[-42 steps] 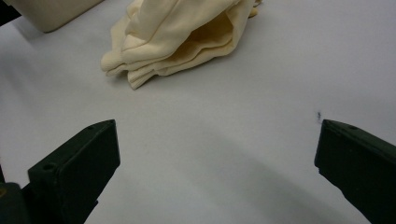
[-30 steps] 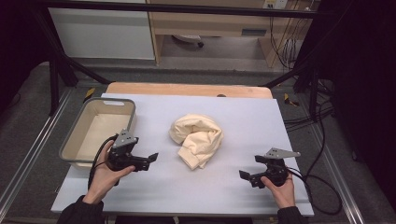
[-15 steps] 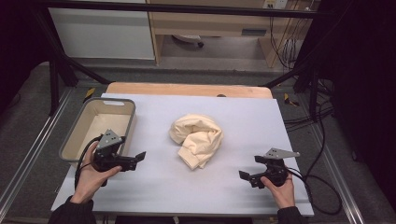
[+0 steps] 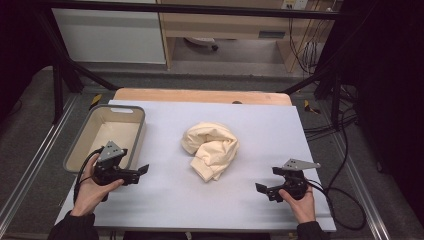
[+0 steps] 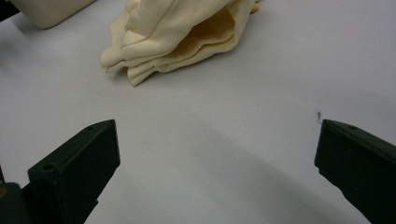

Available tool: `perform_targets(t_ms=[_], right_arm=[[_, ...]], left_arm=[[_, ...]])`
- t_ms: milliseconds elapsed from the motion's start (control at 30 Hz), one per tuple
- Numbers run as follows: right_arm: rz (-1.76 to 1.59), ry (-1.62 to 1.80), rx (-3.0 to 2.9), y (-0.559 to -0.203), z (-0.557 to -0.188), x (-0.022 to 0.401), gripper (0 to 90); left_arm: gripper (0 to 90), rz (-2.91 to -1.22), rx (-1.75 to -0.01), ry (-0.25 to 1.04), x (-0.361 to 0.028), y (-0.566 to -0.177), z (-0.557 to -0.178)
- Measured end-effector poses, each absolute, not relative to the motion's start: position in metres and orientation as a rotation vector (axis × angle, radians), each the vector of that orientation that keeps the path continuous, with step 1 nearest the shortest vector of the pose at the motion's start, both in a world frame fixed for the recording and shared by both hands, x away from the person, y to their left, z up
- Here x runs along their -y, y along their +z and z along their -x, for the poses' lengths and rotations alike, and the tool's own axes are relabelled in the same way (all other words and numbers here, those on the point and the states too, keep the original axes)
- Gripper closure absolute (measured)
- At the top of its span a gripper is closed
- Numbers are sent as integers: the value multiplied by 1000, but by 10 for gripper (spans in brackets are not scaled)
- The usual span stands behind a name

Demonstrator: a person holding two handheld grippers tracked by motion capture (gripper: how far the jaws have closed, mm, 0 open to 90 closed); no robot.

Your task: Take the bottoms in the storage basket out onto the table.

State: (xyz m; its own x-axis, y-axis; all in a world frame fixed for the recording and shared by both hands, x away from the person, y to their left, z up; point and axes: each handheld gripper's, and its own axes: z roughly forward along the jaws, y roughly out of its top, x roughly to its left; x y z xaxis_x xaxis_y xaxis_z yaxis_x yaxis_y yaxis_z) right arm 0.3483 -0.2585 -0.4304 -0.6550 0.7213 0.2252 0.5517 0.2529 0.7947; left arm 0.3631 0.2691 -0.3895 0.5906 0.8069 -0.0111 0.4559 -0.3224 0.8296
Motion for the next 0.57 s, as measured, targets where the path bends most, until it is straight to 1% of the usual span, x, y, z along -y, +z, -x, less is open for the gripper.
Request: perform_targets(t_ms=[567], right_arm=[[-1207, 1355, -2339, -431, -349, 258, 5]], left_arm=[[30, -1971, -1029, 524, -279, -395, -363]])
